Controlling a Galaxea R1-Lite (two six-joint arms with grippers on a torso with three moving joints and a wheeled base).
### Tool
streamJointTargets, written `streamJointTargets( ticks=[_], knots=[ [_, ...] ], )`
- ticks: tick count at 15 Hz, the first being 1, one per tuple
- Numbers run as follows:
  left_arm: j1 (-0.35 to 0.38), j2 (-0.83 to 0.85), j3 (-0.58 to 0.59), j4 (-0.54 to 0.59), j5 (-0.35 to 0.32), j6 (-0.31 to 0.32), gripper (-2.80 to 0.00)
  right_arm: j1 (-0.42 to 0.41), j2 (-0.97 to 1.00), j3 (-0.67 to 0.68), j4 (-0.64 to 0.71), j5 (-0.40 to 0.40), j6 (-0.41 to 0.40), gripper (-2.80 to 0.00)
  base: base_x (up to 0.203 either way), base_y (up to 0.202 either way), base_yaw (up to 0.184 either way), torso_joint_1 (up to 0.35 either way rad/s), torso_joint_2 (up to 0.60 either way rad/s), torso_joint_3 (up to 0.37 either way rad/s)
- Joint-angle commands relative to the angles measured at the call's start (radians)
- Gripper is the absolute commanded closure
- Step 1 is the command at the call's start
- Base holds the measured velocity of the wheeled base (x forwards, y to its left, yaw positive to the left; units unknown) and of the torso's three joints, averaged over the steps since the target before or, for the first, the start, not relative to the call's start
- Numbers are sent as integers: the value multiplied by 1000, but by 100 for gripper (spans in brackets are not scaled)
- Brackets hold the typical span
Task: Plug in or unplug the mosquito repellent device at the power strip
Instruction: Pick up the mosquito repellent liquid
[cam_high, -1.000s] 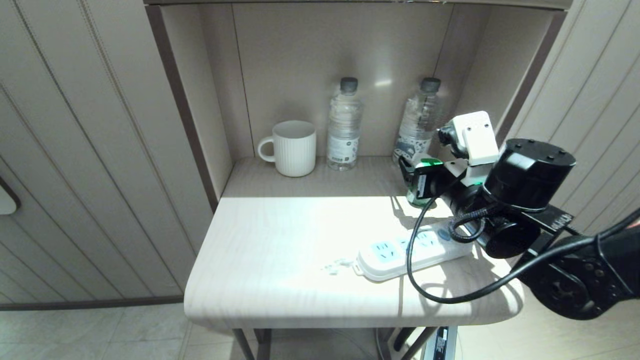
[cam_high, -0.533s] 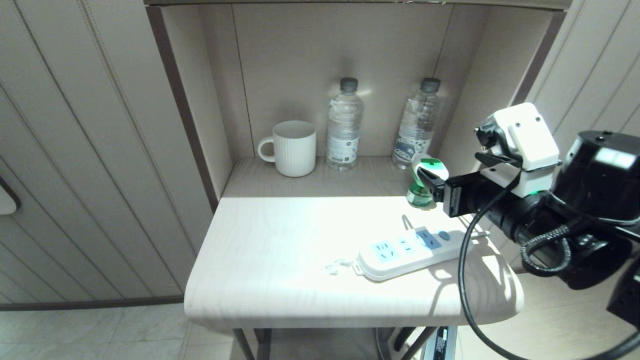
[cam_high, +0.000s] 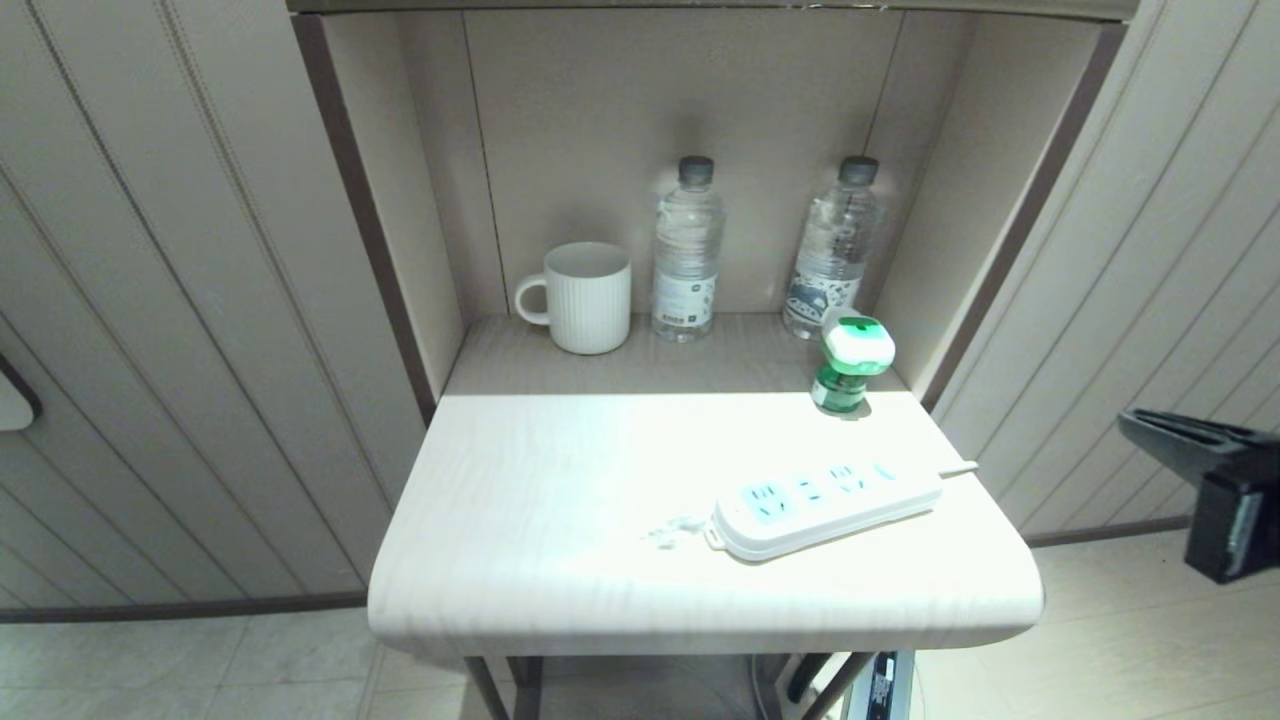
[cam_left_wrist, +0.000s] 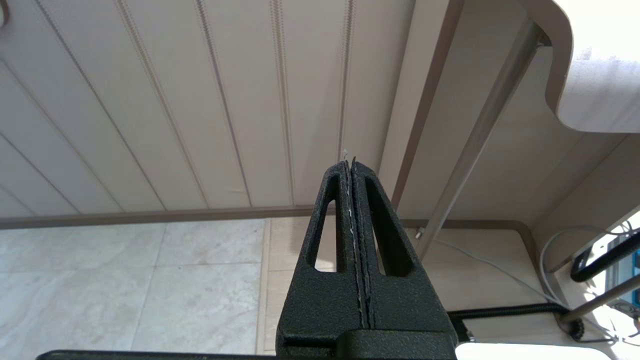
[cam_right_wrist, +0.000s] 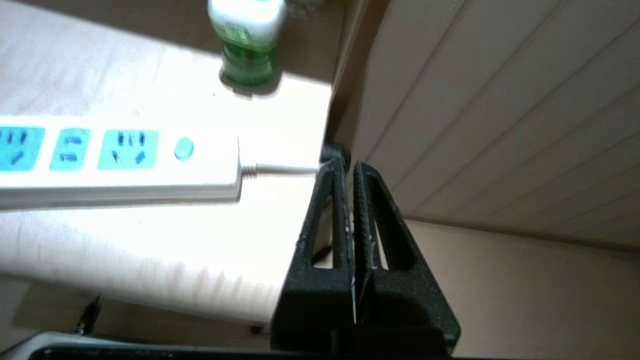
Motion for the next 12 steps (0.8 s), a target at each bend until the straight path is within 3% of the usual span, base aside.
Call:
streamJointTargets(
  ticks=[1,4,7,10,12],
  knots=[
    [0,0,0,1,0,0,0,-97,-209,3,328,-30,104,0,0,0,0,0,0,0],
    [0,0,0,1,0,0,0,-279,-375,44,479,-49,166,0,0,0,0,0,0,0],
    [0,0,0,1,0,0,0,-515,-548,122,528,-26,133,0,0,0,0,0,0,0],
    [0,0,0,1,0,0,0,-597,-664,287,518,102,94,0,0,0,0,0,0,0],
    [0,0,0,1,0,0,0,-606,-669,435,369,136,96,0,0,0,0,0,0,0]
  ],
)
